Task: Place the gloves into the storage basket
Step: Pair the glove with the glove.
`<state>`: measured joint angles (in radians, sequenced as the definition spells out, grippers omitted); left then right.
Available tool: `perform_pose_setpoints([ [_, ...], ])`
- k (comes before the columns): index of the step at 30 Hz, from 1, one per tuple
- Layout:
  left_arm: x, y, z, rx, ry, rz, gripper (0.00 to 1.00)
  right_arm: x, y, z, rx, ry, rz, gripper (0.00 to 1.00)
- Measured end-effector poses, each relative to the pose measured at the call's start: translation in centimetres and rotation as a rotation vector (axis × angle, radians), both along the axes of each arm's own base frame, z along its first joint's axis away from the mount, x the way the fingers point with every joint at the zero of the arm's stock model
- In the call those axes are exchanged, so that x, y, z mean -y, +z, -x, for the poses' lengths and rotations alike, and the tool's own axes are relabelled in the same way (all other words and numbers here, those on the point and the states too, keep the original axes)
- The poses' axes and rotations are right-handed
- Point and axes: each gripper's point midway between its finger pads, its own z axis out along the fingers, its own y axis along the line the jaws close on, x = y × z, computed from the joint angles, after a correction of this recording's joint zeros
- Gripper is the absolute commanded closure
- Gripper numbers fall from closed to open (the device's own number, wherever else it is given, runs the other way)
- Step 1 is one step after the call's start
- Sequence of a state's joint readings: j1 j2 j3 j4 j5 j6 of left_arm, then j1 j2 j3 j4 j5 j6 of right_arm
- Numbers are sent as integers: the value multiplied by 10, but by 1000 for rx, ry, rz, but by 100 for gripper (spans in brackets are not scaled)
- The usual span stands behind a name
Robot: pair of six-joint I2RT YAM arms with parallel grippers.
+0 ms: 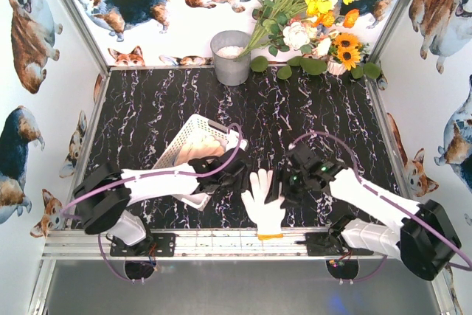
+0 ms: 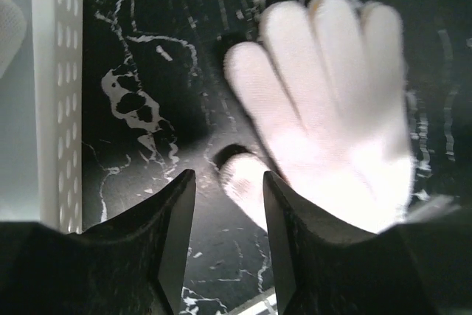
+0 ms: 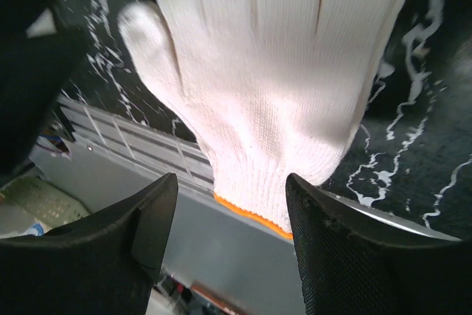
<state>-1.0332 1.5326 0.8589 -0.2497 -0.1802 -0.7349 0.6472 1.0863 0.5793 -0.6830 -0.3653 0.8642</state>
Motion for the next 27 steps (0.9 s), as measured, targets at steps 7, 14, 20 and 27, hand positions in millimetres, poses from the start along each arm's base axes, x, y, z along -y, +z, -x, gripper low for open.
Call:
perform_pose_setpoints([
  [7, 27, 41, 11, 56, -77, 150, 73, 26, 16, -38, 104, -90, 44, 56],
  [14, 64, 23, 60, -31, -251, 192, 81, 39, -2, -35, 48, -106, 69, 54],
  [20, 62, -20, 91, -149, -306, 124, 84, 38, -17, -5, -61, -73, 32, 48],
  [27, 61, -27, 78, -158, -262, 127, 84, 30, -17, 20, -77, -31, -29, 46],
])
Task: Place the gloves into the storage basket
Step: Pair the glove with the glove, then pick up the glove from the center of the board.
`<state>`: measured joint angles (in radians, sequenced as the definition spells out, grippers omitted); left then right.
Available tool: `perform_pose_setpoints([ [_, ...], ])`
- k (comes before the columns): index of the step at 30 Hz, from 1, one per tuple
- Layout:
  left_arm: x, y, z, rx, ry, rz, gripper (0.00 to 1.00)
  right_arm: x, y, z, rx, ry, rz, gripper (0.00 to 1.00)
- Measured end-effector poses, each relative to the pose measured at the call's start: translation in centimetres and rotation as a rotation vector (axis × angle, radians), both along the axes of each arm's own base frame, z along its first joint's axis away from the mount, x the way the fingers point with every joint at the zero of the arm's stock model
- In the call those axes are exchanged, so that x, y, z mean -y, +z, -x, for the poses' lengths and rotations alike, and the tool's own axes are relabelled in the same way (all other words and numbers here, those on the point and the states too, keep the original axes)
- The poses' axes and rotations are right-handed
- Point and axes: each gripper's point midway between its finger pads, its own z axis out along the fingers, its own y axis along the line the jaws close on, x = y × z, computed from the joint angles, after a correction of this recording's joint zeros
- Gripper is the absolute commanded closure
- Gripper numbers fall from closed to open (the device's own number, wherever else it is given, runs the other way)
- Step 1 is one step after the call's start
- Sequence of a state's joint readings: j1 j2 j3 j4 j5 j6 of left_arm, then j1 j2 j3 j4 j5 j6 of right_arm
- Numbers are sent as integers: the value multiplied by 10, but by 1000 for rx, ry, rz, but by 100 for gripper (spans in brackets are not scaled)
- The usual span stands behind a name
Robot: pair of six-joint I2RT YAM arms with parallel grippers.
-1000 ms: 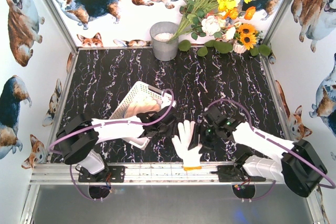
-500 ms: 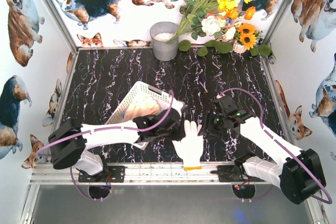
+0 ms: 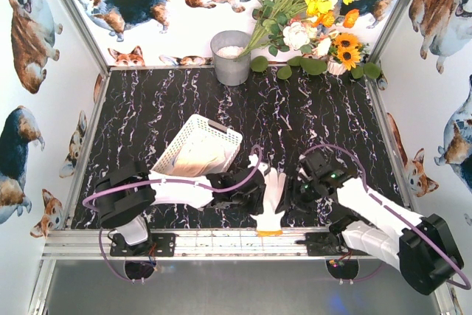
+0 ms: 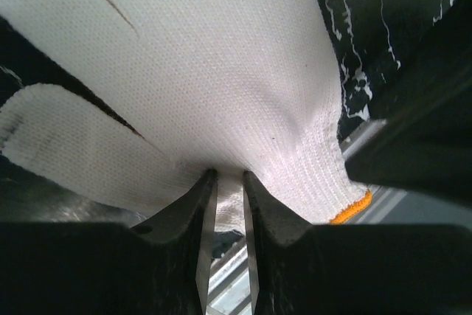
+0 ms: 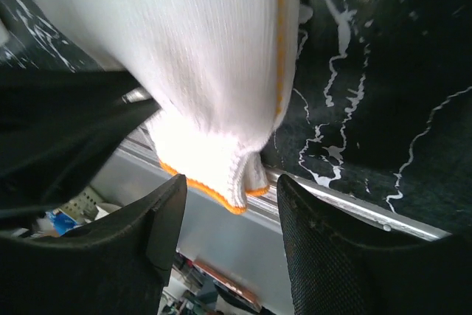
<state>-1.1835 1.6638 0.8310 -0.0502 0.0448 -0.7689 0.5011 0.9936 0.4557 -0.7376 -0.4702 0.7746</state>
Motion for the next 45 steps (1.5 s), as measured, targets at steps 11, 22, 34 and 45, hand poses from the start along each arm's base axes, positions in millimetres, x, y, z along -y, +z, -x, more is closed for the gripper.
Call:
perform_pose_setpoints([
  [11, 0, 2, -52, 121, -48, 14, 73, -18, -16, 7, -39, -85, -57, 46],
  [22, -5, 50, -59, 271, -177, 83, 62, -25, -17, -8, 0, -187, -106, 46],
  [34, -34, 63, -57, 373, -175, 68, 64, -39, -20, -10, -35, -175, -142, 57],
  [45, -48, 65, -42, 438, -209, 52, 64, -52, -30, -2, -123, -158, -153, 94],
])
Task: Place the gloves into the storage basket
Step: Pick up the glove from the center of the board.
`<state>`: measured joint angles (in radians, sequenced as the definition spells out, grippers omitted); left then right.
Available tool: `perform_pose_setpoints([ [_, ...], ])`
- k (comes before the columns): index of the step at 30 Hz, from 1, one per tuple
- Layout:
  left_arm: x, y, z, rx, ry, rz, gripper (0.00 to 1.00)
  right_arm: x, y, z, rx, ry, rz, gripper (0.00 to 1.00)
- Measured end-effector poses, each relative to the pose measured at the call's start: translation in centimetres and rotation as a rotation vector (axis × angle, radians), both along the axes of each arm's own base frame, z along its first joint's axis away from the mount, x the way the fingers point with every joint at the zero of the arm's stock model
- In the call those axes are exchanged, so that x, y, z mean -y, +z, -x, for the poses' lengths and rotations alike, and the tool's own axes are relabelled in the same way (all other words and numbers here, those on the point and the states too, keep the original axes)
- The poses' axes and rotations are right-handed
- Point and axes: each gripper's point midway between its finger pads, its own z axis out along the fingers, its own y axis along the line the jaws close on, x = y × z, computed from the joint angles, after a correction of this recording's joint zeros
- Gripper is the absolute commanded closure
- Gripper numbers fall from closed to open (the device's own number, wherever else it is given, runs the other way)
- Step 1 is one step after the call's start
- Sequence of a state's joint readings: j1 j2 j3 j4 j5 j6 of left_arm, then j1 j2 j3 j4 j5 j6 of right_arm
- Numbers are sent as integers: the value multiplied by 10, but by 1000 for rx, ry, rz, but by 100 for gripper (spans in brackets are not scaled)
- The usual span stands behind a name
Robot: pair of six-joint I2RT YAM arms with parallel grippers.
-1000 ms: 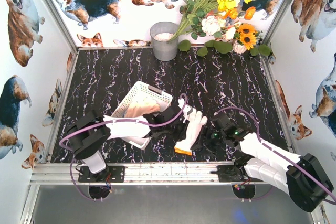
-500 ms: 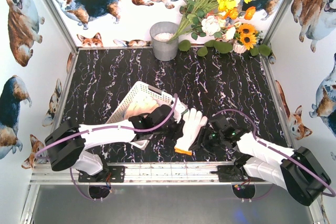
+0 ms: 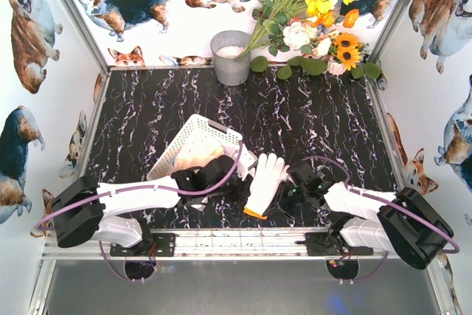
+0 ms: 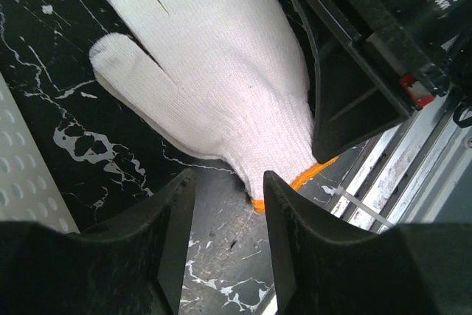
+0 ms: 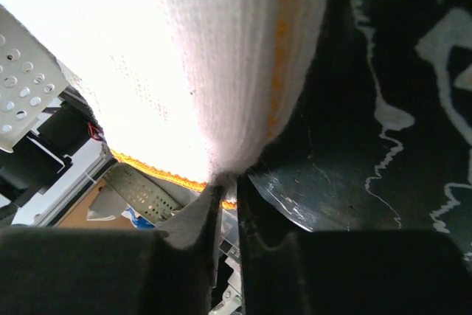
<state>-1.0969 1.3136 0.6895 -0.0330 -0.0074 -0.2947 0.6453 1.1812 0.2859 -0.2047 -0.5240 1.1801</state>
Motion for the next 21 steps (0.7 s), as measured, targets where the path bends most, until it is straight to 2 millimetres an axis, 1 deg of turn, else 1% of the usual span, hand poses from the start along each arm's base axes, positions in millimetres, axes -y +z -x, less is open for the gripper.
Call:
perform_pose_setpoints([
  [2, 0, 3, 5, 42, -24, -17, 64, -1, 0, 0, -4, 2, 0, 98],
  [4, 2, 6, 16, 99, -73, -42, 62, -1, 2, 0, -6, 1, 2, 100],
  [7, 5, 4, 38, 172, -169, -95, 52, -1, 4, -1, -11, -1, 13, 100],
  [9, 3, 0, 47, 207, -216, -133, 47, 0, 7, -2, -13, -4, 20, 100],
  [14, -3, -4, 50, 274, -271, -199, 40, -3, 21, -6, -6, -5, 16, 100],
  [15, -4, -4, 50, 286, -281, -211, 35, -4, 23, -7, -5, -4, 13, 100],
  [16, -5, -5, 50, 298, -292, -221, 34, -5, 25, -8, -5, -6, 11, 100],
  [21, -3, -3, 50, 346, -340, -248, 29, -8, 37, -12, 9, -24, -22, 100],
])
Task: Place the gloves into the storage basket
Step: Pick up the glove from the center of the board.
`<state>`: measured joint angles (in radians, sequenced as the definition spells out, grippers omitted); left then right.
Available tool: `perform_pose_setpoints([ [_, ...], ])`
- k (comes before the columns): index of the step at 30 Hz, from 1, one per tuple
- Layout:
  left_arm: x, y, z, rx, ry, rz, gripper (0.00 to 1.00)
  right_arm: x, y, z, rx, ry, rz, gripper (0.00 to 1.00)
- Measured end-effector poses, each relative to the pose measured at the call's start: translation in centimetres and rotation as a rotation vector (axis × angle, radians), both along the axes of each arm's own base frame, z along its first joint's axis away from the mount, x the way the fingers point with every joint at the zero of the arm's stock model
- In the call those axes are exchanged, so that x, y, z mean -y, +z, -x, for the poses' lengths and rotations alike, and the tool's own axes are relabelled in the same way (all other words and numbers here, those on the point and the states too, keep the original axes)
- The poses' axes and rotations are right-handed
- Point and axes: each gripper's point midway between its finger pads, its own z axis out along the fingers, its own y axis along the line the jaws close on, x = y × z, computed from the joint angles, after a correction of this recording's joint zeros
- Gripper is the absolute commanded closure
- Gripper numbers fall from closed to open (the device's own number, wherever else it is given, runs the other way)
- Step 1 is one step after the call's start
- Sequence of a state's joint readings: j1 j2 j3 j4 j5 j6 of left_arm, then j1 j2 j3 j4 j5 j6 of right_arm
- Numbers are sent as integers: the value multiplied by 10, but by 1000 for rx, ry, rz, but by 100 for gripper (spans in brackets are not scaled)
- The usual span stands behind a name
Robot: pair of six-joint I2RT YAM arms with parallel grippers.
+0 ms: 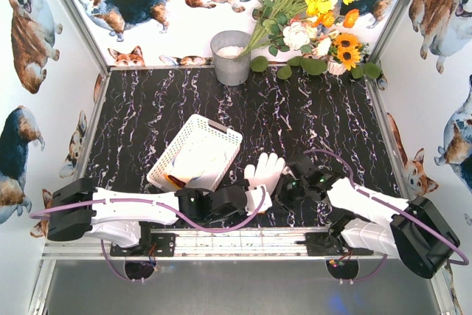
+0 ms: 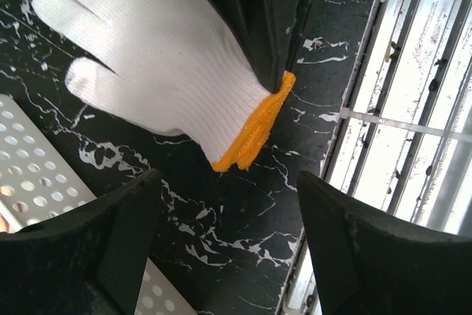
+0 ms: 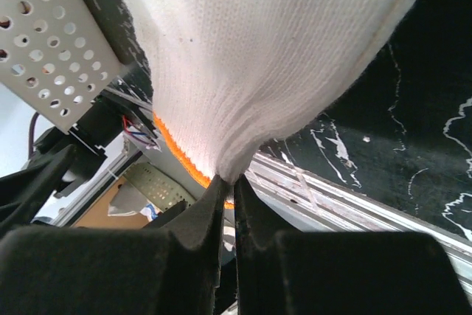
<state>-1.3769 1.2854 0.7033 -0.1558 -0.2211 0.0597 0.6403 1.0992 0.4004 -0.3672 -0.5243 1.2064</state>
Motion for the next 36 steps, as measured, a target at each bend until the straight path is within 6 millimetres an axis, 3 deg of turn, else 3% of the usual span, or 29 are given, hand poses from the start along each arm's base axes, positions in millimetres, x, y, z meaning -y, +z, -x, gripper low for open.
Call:
perform_pose_setpoints([
  [9, 16, -5, 0, 28, -65, 10, 27, -1, 13, -8, -7, -46, -50, 100],
  [18, 33, -34, 4, 20, -138, -47, 32, 1, 25, -15, -18, -86, -104, 100],
  [21, 43, -36, 2, 29, -149, -47, 43, 1, 26, -16, -23, -91, -111, 100],
  [29, 49, -41, -11, 73, -112, -49, 91, 4, 23, -13, -44, -102, -118, 99],
  [30, 49, -41, -13, 82, -103, -49, 100, 4, 23, -13, -46, -103, -118, 94],
  [36, 48, -37, -22, 94, -52, -34, 100, 9, 28, -22, -17, -147, -128, 55],
])
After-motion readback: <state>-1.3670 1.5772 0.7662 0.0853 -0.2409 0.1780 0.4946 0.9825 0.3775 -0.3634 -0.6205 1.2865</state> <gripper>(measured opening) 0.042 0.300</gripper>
